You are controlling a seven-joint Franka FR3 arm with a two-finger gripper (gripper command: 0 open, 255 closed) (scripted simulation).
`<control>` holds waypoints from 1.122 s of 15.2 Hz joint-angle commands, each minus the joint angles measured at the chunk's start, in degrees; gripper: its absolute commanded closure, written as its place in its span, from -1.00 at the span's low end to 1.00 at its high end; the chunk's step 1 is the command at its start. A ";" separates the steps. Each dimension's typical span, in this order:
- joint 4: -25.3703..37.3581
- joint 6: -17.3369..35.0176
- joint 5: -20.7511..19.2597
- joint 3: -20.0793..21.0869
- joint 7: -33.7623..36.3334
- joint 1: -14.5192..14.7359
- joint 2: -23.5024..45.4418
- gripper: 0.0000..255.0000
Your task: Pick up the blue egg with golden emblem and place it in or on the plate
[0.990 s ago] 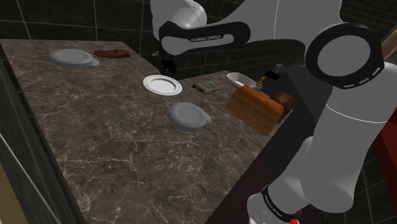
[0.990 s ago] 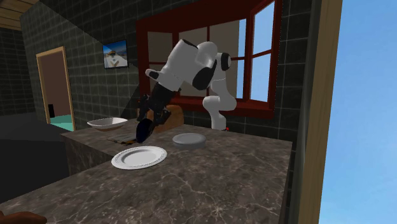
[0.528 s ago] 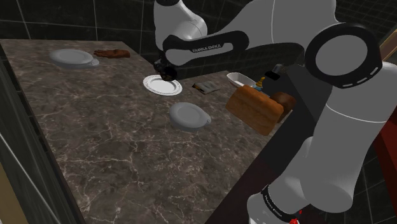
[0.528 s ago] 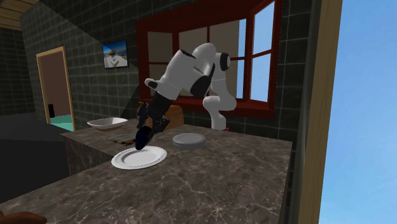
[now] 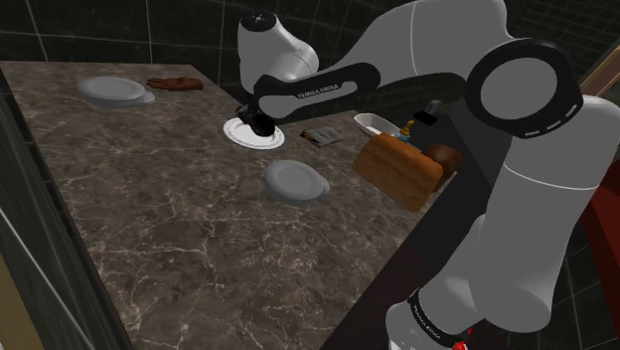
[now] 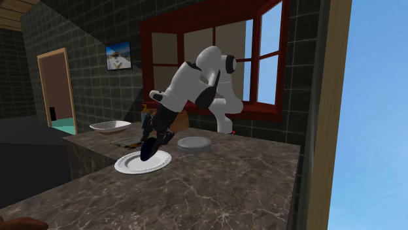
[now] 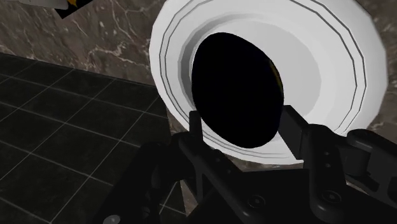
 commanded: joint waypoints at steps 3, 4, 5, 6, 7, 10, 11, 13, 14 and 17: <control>-1.12 1.16 -0.56 -0.22 0.96 -0.05 0.92 1.00; -1.12 1.15 -0.56 -0.21 0.96 -0.05 0.92 1.00; -1.12 1.15 -0.56 -0.21 0.96 -0.06 0.92 1.00; -1.12 1.15 -0.56 -0.20 0.96 -0.06 0.92 1.00; -1.12 1.15 -0.56 -0.20 0.97 -0.07 0.92 1.00; -1.49 1.44 -0.69 -0.25 1.07 -0.13 0.82 -1.00; -1.47 1.44 -0.70 -0.25 1.09 -0.12 0.85 -1.00; -1.81 1.59 -0.80 -0.27 1.26 -0.08 0.70 -1.00; -1.73 1.57 -0.79 -0.26 1.24 -0.08 0.75 -1.00; -1.26 -1.48 0.07 0.42 0.62 0.72 -1.51 -1.00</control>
